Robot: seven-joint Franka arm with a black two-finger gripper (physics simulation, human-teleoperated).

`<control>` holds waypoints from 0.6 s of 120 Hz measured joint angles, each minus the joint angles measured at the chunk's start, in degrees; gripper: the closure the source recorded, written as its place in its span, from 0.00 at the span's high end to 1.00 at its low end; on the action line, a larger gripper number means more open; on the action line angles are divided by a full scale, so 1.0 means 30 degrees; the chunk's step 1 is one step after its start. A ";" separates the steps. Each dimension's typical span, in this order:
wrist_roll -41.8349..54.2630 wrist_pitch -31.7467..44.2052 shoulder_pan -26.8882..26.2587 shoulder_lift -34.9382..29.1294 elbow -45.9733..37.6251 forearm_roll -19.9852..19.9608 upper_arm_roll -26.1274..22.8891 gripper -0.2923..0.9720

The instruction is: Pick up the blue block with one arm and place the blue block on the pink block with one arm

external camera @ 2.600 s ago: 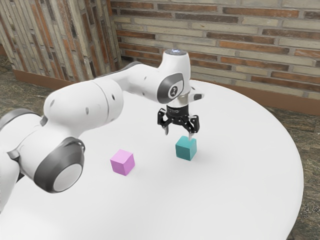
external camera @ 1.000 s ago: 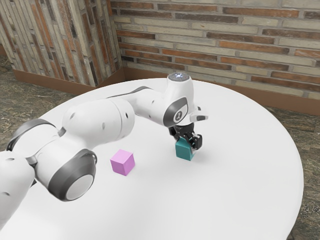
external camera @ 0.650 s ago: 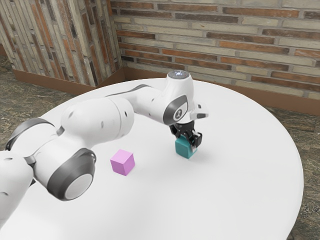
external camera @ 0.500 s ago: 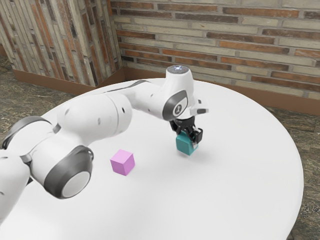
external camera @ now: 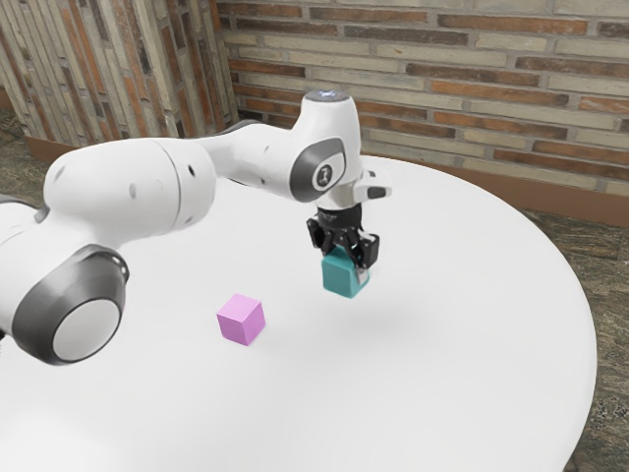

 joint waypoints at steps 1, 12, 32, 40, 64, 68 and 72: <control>-0.0013 -0.0014 0.0012 -0.0013 -0.0022 0.0013 0.0002 0.50; -0.0143 -0.0123 0.0075 -0.0072 -0.0110 0.0178 0.0018 0.50; -0.0257 -0.0229 0.0372 0.0023 -0.0285 0.0383 0.0027 0.50; -0.0269 -0.0227 0.0583 -0.0003 -0.0613 0.0432 0.0002 0.50; -0.0146 0.1077 0.0915 -0.2661 -0.4553 0.0788 0.0032 0.50; -0.0129 0.1355 0.0957 -0.3208 -0.5333 0.0868 0.0048 0.50; -0.0113 0.1601 0.1013 -0.3626 -0.5929 0.0947 0.0064 0.50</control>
